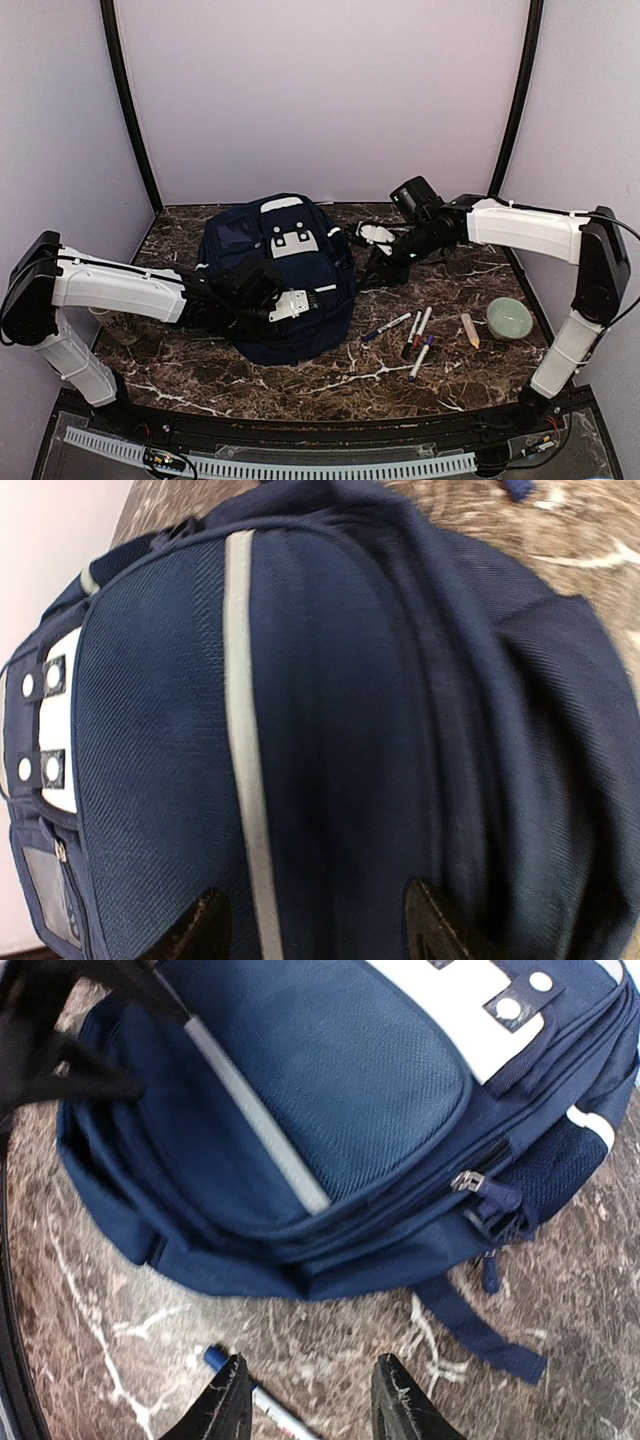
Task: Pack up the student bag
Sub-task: Open the second largest pocket of the student bag.
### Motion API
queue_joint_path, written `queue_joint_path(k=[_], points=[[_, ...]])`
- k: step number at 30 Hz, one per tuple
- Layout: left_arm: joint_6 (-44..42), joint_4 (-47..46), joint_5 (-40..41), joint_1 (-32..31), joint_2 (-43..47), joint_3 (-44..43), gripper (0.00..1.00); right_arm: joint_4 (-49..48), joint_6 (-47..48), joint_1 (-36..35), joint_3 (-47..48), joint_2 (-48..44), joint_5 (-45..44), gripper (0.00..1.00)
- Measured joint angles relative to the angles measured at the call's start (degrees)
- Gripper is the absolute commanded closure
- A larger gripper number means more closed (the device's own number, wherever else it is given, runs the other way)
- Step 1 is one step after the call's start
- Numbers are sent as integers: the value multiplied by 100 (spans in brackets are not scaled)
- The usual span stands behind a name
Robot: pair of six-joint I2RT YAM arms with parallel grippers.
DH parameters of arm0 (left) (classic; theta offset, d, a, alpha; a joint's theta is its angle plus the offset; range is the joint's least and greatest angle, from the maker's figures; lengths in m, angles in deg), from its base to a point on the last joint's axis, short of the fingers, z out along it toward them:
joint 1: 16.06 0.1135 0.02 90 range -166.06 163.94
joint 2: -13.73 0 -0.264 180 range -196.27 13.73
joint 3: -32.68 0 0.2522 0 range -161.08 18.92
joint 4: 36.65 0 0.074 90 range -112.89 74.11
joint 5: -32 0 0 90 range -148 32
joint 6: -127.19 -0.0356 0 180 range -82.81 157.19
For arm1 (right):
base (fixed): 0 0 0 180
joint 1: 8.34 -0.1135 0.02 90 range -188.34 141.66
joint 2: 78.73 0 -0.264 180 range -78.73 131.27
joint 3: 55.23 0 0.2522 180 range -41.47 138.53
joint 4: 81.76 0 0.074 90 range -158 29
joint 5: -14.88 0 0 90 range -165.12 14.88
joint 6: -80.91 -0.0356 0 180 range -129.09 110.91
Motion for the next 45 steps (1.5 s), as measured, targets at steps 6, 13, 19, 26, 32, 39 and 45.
queue_joint_path(k=[6,13,19,26,32,39,45], points=[[-315,-254,227,-186,76,249,36,-227,-302,-4,348,479,72,58],[-575,-623,986,-273,-291,256,39,-424,-514,-254,647,1016,13,58],[-756,-1239,1602,-304,-256,450,53,-809,-745,-597,479,1453,-85,60],[-813,-2009,1974,-107,321,601,78,-1023,-992,-614,297,1692,-57,60],[-505,-1943,1773,103,485,577,98,-901,-957,-625,372,1519,-319,56],[-168,-1620,1486,186,479,398,100,-933,-540,-706,710,940,-883,48],[199,-1453,1064,326,658,396,100,-979,-247,-911,1054,1040,-765,44]])
